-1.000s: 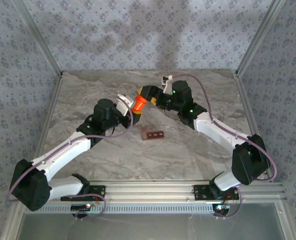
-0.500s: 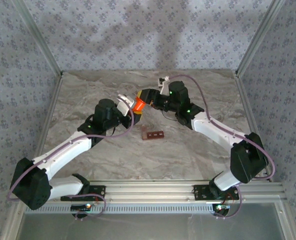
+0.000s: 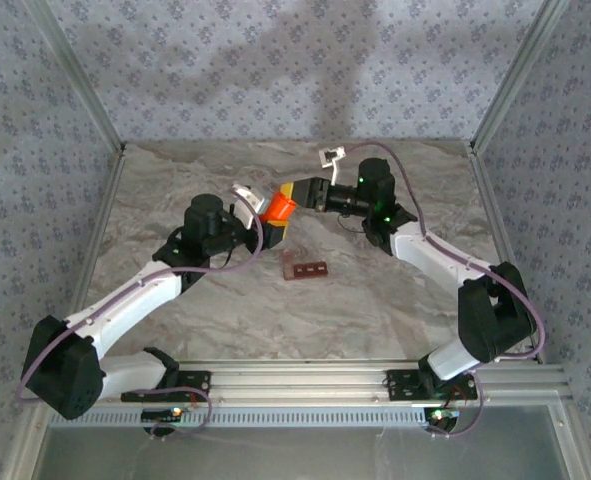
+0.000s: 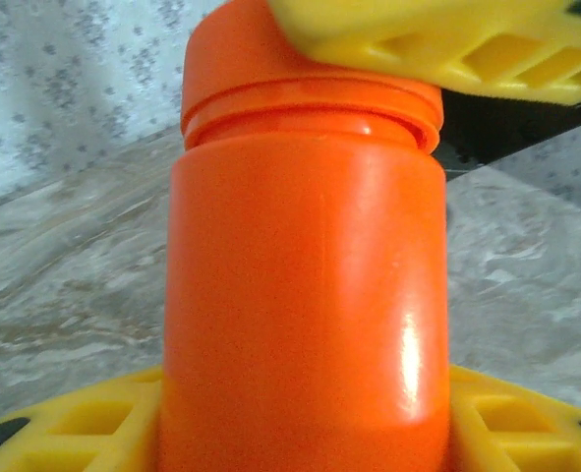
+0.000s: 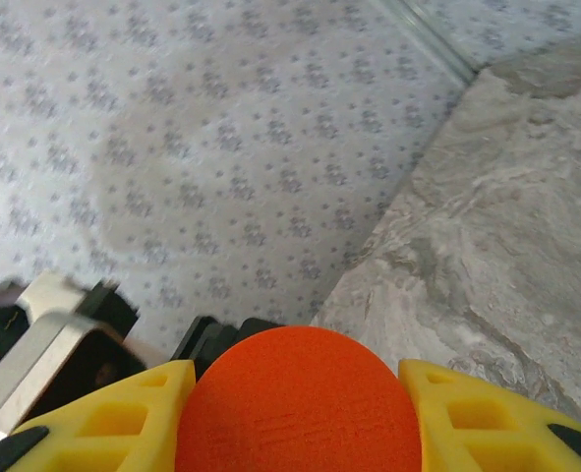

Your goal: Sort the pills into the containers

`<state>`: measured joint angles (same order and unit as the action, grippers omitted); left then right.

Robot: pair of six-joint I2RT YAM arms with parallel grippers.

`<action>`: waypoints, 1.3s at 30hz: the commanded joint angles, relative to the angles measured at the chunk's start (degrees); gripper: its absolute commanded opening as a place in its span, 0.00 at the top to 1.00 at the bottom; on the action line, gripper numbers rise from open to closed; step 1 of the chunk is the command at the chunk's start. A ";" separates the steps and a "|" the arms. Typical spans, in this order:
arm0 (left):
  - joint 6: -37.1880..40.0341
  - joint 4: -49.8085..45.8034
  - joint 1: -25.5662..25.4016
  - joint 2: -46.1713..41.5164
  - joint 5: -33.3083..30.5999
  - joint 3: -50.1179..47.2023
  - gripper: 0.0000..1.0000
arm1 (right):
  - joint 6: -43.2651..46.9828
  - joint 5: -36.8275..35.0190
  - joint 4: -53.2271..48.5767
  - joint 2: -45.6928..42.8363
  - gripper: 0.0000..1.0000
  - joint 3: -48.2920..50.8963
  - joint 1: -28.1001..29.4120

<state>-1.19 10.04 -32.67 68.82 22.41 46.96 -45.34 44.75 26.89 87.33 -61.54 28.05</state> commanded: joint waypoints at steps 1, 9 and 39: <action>-3.00 0.88 1.32 -2.80 7.35 1.07 1.00 | 8.52 4.86 0.46 -0.47 0.66 -2.52 -2.62; -3.23 0.71 1.50 -3.32 8.26 0.15 1.00 | 8.79 6.78 -1.62 -0.71 0.67 -4.29 -3.16; -3.59 2.23 1.20 -7.84 -5.25 -5.62 1.00 | 17.69 -49.92 -35.79 -4.80 0.64 10.99 -12.40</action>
<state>-4.16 9.23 -31.48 62.83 18.76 42.06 -29.45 4.16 -4.86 80.49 -51.55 15.99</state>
